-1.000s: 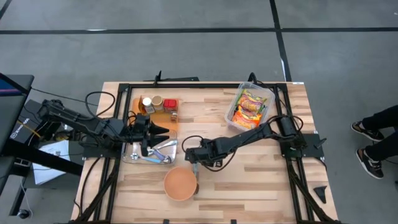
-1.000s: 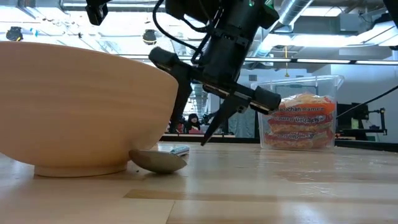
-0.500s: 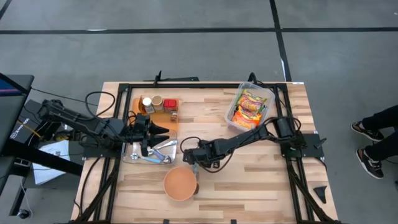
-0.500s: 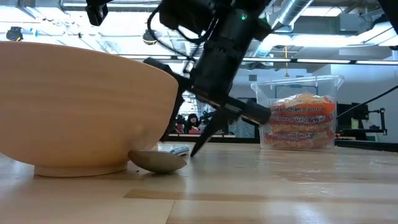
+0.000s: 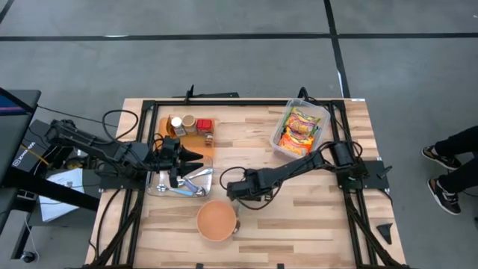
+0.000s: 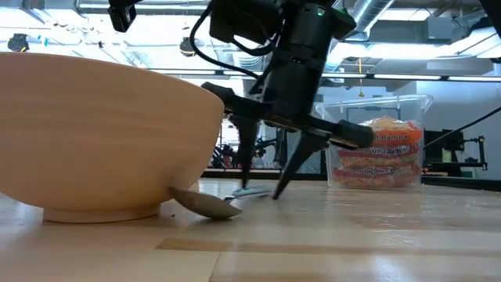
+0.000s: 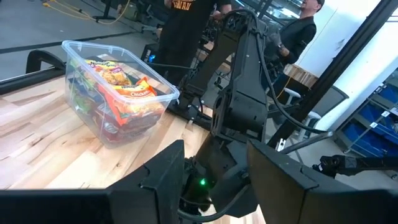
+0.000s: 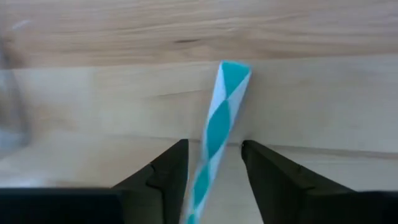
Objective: Pick & Place Food Item
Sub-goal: Put the blue and white spoon into the bottom transparent bin
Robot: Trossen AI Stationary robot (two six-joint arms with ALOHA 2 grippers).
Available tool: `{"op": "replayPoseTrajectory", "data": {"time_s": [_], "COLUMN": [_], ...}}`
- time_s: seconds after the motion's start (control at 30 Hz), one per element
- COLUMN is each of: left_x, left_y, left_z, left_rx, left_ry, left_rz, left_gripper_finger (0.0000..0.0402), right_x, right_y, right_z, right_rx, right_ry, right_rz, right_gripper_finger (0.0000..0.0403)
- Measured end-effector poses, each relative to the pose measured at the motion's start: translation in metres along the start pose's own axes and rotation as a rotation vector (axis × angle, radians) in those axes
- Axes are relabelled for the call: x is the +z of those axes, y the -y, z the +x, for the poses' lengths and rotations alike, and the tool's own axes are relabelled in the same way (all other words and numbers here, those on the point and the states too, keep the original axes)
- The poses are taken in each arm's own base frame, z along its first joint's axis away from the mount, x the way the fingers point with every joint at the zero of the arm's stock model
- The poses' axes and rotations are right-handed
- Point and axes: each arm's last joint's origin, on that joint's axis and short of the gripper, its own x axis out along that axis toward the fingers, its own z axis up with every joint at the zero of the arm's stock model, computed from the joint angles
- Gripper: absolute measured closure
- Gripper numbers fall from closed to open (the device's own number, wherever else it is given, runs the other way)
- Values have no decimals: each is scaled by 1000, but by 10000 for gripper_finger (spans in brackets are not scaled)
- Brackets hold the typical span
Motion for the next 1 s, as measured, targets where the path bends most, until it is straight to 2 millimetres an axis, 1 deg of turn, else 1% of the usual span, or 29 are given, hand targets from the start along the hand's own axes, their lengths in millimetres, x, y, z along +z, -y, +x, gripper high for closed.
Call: {"op": "replayPoseTrajectory", "data": {"time_s": [0.2,0.53,0.63,0.83,1.0], "left_x": [0,0,0,0,0], "left_y": [0,0,0,0,0], "left_z": [0,0,0,0,0], "left_rx": [0,0,0,0,0], "left_ry": [0,0,0,0,0], "left_rz": [1,2,2,3,3], "left_gripper_finger": [234,234,234,234,234], "right_x": [-3,-22,-25,-32,-43], "right_y": [9,17,19,24,27], "right_z": [-5,-14,-14,-16,-21], "right_rx": [-86,-146,-156,-163,-170], "right_ry": [22,45,50,93,134], "right_rz": [-29,-43,-35,-27,-24], "right_gripper_finger": [268,275,295,365,369]}}
